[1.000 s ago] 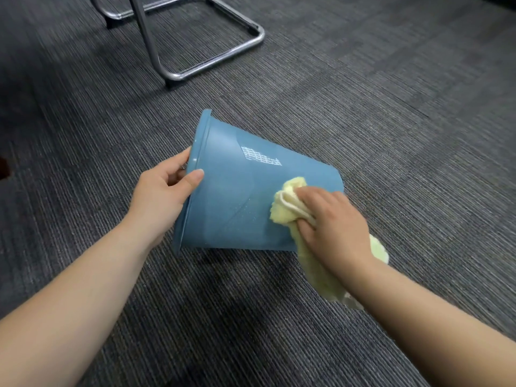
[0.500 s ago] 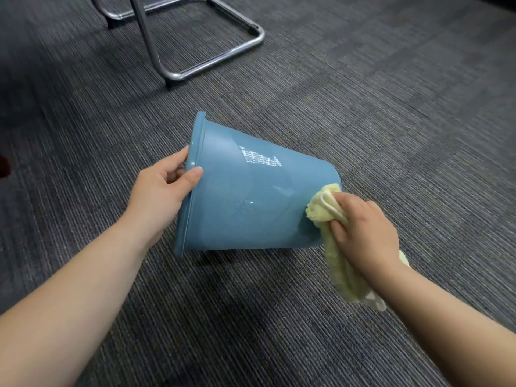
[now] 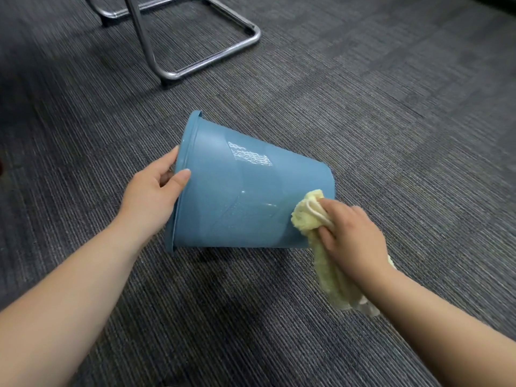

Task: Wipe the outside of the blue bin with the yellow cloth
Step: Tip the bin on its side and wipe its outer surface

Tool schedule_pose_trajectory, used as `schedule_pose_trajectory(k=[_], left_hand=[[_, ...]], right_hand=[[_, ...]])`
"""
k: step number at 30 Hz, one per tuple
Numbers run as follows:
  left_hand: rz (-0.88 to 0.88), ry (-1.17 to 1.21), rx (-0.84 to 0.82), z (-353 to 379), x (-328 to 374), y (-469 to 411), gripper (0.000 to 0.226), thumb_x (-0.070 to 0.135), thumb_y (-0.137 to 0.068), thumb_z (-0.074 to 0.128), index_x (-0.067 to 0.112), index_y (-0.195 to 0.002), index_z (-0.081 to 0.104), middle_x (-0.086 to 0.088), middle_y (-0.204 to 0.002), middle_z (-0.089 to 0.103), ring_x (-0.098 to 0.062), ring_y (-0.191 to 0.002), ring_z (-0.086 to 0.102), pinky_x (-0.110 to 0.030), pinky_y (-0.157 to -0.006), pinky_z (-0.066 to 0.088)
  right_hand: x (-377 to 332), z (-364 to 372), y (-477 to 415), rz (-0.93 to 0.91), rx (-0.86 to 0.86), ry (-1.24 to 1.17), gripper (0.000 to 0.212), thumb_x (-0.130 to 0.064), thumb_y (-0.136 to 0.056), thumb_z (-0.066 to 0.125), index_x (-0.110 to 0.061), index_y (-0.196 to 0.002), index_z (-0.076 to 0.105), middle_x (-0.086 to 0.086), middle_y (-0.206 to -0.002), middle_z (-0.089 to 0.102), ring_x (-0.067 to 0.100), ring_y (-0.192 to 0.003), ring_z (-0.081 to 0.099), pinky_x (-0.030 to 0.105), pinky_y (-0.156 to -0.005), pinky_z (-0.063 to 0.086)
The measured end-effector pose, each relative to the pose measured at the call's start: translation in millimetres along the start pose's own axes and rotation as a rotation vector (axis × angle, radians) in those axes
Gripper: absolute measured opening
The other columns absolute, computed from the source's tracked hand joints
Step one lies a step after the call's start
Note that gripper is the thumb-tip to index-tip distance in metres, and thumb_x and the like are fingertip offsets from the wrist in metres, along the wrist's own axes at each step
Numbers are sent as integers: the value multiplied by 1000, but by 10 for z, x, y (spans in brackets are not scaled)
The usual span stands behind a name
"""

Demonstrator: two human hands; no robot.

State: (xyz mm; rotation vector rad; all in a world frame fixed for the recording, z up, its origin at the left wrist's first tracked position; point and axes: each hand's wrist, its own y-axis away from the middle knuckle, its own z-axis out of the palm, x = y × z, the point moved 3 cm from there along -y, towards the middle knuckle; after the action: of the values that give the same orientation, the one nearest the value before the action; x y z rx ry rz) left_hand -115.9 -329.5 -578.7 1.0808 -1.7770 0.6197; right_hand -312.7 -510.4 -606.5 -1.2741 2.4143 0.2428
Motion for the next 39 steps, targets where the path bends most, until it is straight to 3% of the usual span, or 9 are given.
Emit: schedule_pose_trajectory(k=[5,10,15,19,25,28,31,35,39], left_hand=[[75,-332,-184,12,121,11,66,19,-86,48,37,-139,14,6,-123,49,-16,-106,51,-24,-89,34],[2,-564,-517,-127,50,70,102,4,-74,54,42,-135,-18,-5,-111,55,-19,-74,60,-27,-63,47],[16,-377,-364,-145,-38,71,93,1,-76,57,42,-138,2,4,-108,57,-6,-86,55,-8,-67,38],[-10,-131,-244,-138,-70,126,75,-2,-77,59,30,-136,25,11,-90,63,-6,-85,59,-23,-82,42],[60,105,-146,-162,122,72,43,-2,-78,58,30,-106,49,22,-65,68,9,-64,62,-6,-65,48],[50,195,-148,-177,175,63,38,3,-77,60,36,-94,51,23,-65,69,5,-61,63,-13,-62,51],[0,177,-44,-152,151,49,27,11,-76,64,34,-84,52,21,-62,69,4,-58,62,-25,-64,49],[34,68,172,-168,141,34,20,18,-74,67,30,-71,52,13,-71,62,6,-61,59,-16,-61,47],[127,-29,-26,-199,180,33,21,15,-71,69,30,-85,64,26,-75,62,20,-63,55,3,-59,40]], right_hand=[[79,-11,-4,66,40,-39,33,-18,-79,54,-19,-112,50,4,-100,62,29,-91,48,33,-63,31],[25,10,0,51,28,-32,33,-18,-79,53,-20,-111,50,3,-103,62,29,-90,49,34,-64,34],[-11,20,-8,57,15,-32,32,-19,-79,53,-21,-111,50,3,-101,62,28,-91,49,33,-64,32],[-31,-21,-20,72,25,-62,32,-16,-77,55,-20,-110,52,4,-98,63,30,-90,50,36,-66,37],[-74,-170,21,67,64,-135,31,-14,-74,58,-22,-103,56,5,-93,65,31,-88,54,37,-67,40],[-146,-201,64,29,51,-154,32,-17,-72,58,-24,-104,56,3,-94,65,28,-88,54,34,-68,38],[-181,-186,68,24,37,-157,33,-17,-73,59,-24,-106,56,2,-99,65,28,-92,54,33,-69,36],[-181,-154,26,52,25,-148,35,-16,-75,59,-21,-110,54,5,-103,64,30,-97,53,34,-73,39],[-145,-206,-40,84,31,-156,34,-16,-75,58,-22,-109,55,4,-101,65,30,-95,55,35,-71,40]])
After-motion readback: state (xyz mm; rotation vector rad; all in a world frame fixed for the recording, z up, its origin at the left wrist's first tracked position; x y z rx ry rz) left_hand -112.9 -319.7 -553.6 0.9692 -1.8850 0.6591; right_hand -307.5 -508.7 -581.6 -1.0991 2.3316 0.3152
